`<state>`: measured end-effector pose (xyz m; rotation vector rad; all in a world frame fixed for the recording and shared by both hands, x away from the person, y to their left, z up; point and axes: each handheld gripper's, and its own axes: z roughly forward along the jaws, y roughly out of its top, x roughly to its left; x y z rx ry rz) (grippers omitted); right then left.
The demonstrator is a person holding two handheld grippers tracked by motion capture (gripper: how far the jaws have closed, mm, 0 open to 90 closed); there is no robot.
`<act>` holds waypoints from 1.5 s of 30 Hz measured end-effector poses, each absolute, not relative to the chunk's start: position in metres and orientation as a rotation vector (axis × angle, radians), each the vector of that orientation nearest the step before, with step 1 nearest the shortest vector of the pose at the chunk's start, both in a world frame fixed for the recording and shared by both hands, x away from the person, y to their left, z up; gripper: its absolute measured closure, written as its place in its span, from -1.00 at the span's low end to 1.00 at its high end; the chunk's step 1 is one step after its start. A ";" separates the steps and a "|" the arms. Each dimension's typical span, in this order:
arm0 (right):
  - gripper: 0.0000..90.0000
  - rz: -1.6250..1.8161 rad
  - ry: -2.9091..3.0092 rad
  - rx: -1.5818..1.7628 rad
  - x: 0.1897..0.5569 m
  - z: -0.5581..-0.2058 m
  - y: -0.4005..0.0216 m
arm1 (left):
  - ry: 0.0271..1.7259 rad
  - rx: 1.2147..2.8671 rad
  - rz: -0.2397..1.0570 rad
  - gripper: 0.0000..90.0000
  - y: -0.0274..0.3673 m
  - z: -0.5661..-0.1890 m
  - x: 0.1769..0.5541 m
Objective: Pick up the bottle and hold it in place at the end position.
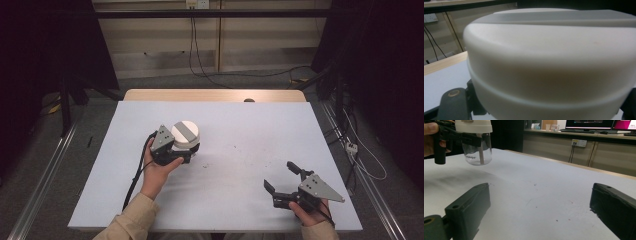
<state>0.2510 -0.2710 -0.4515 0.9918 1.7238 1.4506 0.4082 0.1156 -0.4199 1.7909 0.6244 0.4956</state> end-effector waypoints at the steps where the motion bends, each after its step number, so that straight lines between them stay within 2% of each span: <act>1: -0.94 1.451 1.724 0.992 0.251 -0.452 -0.271 | 0.617 1.795 0.497 -0.59 0.115 -0.420 0.409; 45: -0.93 1.460 1.732 0.993 0.251 -0.452 -0.270 | 0.597 1.797 0.449 -0.59 0.074 -0.428 0.434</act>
